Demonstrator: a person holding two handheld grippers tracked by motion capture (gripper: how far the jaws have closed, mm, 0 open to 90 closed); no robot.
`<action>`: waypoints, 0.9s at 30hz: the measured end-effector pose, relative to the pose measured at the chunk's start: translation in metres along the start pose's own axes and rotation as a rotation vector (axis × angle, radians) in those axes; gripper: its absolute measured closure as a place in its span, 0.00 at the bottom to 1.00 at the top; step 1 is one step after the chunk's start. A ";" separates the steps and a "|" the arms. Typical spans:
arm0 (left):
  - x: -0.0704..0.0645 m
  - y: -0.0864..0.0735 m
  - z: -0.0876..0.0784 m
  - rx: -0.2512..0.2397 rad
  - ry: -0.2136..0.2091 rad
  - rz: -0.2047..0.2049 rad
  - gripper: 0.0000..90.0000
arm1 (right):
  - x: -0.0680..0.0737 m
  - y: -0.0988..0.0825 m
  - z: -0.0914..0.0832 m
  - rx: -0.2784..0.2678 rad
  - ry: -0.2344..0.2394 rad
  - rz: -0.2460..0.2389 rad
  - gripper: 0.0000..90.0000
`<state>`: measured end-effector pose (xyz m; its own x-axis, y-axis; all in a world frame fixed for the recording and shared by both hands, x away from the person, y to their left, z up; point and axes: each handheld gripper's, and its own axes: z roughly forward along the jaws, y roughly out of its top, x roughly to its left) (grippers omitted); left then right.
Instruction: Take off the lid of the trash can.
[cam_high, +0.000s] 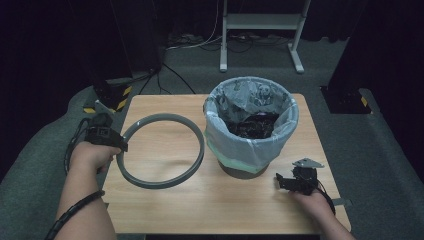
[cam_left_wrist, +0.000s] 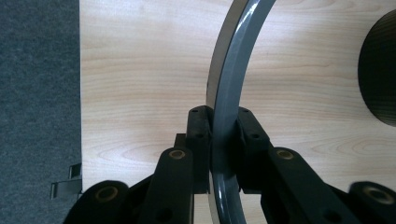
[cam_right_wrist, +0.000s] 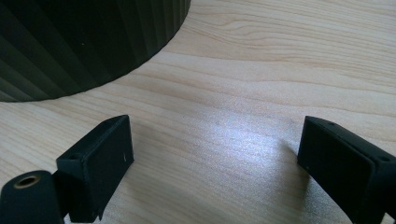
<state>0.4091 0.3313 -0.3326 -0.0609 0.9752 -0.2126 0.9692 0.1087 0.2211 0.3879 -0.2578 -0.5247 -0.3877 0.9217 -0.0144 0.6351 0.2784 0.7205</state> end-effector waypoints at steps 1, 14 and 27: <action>0.001 -0.001 0.002 -0.001 -0.003 -0.005 0.87 | 0.000 0.000 0.000 0.000 0.000 0.000 0.11; 0.011 -0.010 0.031 0.038 -0.018 -0.010 0.87 | 0.000 0.000 0.000 0.000 0.000 0.001 0.11; 0.005 -0.014 0.062 0.045 -0.015 0.015 0.87 | 0.000 0.000 0.000 0.002 0.000 0.000 0.11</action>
<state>0.4099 0.3226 -0.3954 -0.0427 0.9738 -0.2234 0.9797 0.0847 0.1820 0.3878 -0.2578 -0.5246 -0.3878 0.9216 -0.0146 0.6363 0.2792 0.7191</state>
